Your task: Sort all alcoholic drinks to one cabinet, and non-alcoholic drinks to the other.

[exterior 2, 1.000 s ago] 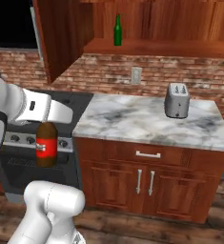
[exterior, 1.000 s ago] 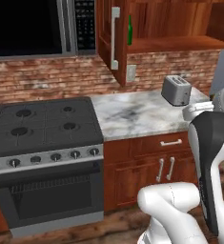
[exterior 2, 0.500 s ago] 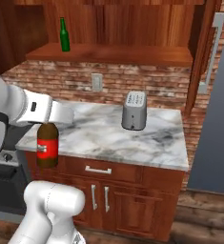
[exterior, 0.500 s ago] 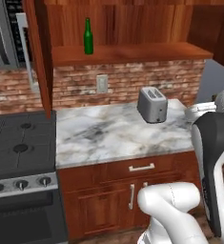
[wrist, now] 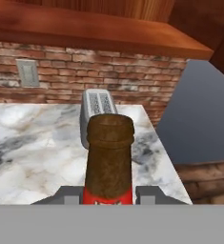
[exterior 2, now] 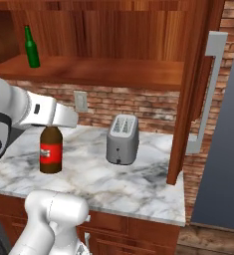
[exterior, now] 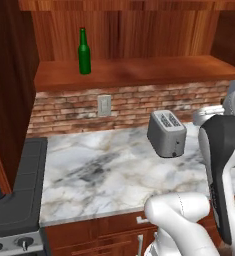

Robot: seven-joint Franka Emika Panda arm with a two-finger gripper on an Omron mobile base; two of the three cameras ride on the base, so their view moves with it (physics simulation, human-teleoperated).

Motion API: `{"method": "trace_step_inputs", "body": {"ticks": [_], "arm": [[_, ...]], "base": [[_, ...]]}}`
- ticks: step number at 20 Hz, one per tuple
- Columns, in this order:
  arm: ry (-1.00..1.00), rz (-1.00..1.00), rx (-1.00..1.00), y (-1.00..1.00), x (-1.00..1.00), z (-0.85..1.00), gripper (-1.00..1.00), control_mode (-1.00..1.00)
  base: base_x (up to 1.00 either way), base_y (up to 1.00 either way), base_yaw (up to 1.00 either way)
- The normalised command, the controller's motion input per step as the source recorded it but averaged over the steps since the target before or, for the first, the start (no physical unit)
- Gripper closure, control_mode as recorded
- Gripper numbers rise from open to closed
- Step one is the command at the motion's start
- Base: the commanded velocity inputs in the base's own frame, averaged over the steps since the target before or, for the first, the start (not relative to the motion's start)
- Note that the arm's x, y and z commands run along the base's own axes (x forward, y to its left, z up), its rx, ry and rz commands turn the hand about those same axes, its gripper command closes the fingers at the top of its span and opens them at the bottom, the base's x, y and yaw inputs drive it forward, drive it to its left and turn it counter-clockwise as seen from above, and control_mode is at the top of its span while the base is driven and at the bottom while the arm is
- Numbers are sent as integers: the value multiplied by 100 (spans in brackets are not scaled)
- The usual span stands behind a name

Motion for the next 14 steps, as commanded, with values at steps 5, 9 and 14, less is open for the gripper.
{"method": "trace_step_inputs", "body": {"ticks": [5,9,14], "arm": [[0,0,0,0,0,0,100,100],[-2,0,2,0,-6,6,100,-100],[-31,0,4,0,-71,63,100,-100]], "base": [[77,-3,0],[16,0,0],[0,0,0]]}}
